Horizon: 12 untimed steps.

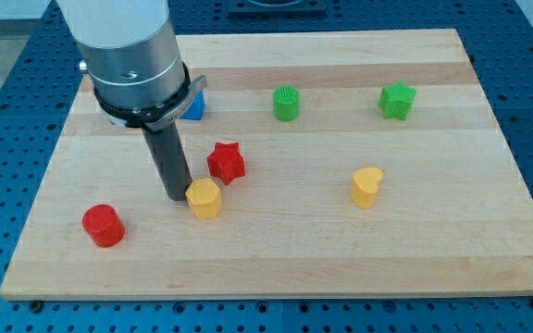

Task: Push the red star to the right of the yellow hexagon

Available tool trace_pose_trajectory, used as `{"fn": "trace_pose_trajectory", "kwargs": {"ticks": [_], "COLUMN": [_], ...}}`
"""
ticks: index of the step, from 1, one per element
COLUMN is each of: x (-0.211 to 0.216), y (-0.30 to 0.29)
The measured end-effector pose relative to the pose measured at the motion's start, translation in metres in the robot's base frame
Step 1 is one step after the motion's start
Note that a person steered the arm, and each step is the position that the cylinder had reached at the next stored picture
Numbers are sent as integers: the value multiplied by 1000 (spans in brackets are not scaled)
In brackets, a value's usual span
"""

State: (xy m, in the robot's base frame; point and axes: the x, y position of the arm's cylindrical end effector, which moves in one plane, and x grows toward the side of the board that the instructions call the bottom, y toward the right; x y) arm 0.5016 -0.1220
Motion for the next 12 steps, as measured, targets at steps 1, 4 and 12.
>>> {"fn": "trace_pose_trajectory", "kwargs": {"ticks": [1, 4, 12], "x": [0, -24, -76], "y": [0, 0, 43]}}
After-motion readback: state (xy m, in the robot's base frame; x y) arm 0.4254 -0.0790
